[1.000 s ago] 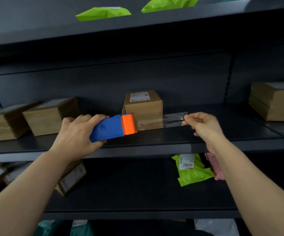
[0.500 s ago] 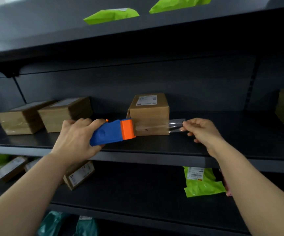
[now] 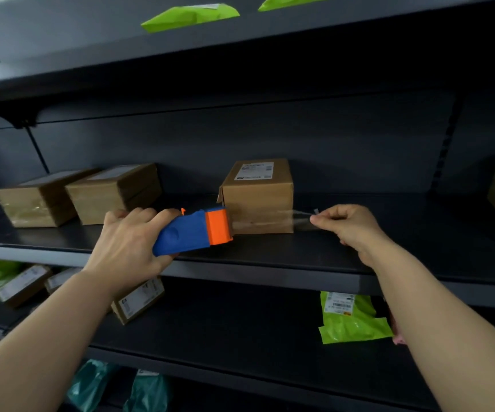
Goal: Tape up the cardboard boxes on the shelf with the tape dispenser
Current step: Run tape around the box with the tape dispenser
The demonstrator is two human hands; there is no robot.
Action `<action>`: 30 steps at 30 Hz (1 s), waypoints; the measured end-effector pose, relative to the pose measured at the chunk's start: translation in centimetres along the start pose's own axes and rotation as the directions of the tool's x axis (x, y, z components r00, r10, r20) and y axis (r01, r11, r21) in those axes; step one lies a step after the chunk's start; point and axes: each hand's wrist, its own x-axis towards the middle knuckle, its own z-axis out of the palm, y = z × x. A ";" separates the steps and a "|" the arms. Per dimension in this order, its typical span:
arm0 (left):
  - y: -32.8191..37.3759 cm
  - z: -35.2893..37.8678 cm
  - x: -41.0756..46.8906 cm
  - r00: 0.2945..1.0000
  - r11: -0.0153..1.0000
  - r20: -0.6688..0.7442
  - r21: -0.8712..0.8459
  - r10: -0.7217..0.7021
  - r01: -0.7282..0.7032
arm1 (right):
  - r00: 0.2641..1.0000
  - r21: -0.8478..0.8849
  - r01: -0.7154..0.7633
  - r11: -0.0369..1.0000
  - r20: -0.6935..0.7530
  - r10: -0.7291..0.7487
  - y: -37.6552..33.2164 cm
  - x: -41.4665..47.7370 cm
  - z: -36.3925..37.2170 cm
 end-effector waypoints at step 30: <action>0.7 1.2 1.0 0.999 0.989 -0.040 0.151 0.000 0.006 | 0.992 -0.076 0.127 0.989 -0.019 -0.128 1.5 3.6 1.4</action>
